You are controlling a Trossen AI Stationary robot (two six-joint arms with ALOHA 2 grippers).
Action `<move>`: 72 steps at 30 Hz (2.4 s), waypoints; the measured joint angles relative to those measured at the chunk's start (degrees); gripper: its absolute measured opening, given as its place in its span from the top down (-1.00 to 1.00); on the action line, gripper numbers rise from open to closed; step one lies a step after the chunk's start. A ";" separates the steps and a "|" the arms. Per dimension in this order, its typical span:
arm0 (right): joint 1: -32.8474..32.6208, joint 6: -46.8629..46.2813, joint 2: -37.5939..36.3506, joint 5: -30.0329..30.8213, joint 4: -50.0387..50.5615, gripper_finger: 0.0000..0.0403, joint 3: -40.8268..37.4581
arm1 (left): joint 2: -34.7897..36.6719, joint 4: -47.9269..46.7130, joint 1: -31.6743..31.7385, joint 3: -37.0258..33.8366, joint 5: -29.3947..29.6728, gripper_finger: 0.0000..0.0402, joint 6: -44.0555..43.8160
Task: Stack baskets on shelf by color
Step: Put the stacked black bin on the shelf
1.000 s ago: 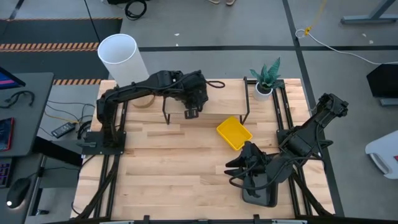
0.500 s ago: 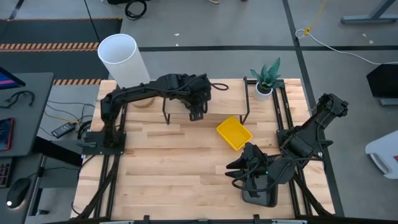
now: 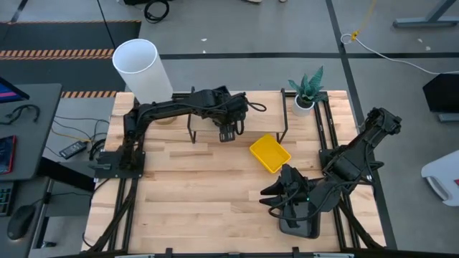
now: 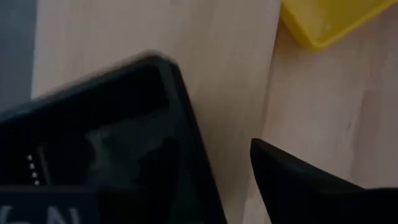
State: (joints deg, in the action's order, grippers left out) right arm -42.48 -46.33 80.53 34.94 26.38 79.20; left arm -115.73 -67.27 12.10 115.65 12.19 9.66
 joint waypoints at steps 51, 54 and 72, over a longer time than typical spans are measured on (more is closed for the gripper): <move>-0.64 -1.28 0.00 0.90 -1.08 0.34 0.00 | -0.10 -20.41 0.86 0.05 -0.18 0.82 -1.36; -1.07 -1.60 0.00 1.05 -1.10 0.34 0.00 | -0.10 -20.71 1.19 0.05 -0.18 0.82 -1.70; -1.44 -1.66 0.00 1.62 -1.30 0.34 0.00 | -0.10 -22.84 1.46 0.05 -1.05 0.83 -1.48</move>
State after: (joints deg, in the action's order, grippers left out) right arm -43.92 -47.99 80.53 36.56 25.08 79.20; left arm -115.83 -90.11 13.56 115.70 11.14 8.19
